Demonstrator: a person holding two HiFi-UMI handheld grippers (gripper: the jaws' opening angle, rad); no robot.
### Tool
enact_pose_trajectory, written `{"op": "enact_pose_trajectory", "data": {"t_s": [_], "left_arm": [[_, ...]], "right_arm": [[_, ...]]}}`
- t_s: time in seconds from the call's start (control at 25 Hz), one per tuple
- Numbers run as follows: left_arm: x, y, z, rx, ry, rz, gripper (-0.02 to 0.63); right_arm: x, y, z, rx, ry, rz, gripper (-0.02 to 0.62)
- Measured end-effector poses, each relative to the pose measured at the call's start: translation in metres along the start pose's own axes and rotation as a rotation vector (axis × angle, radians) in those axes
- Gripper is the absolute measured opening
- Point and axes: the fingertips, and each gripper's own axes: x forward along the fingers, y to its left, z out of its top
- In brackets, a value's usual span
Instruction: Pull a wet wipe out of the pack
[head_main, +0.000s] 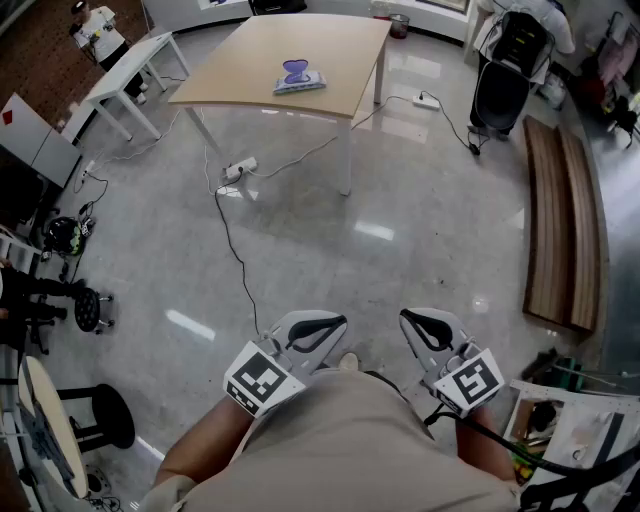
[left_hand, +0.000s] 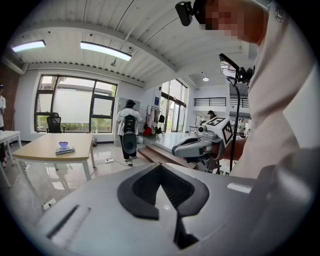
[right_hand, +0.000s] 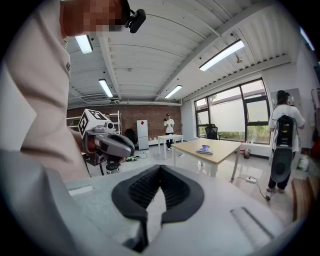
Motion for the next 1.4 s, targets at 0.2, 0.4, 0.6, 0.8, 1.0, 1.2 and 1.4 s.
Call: {"op": "enact_pose_trajectory", "data": {"t_s": [0.2, 0.4, 0.6, 0.8, 1.0, 1.2, 1.4], "left_arm": [[0.004, 0.018, 0.005, -0.005, -0.01, 0.022, 0.005], [-0.003, 0.045, -0.001, -0.045, -0.007, 0.051, 0.005], [-0.007, 0.096, -0.011, -0.085, 0.008, 0.054, 0.005], [0.007, 0.159, -0.008, -0.103, -0.005, 0.019, 0.005], [0.014, 0.226, 0.02, -0.085, -0.051, -0.028, 0.005], [-0.003, 0.302, 0.036, -0.069, -0.071, -0.03, 0.005], [0.001, 0.352, 0.034, -0.081, -0.075, -0.035, 0.005]], "right_arm": [[0.014, -0.01, 0.0, 0.0, 0.007, 0.016, 0.002], [0.044, -0.013, 0.0, 0.008, 0.03, 0.055, 0.002], [0.093, -0.025, 0.006, 0.026, 0.053, 0.07, 0.002], [0.148, -0.052, 0.019, 0.023, 0.075, 0.056, 0.002], [0.207, -0.078, 0.056, 0.0, 0.111, 0.038, 0.002], [0.275, -0.097, 0.084, -0.022, 0.151, 0.011, 0.002], [0.324, -0.119, 0.109, -0.105, 0.101, 0.031, 0.002]]}}
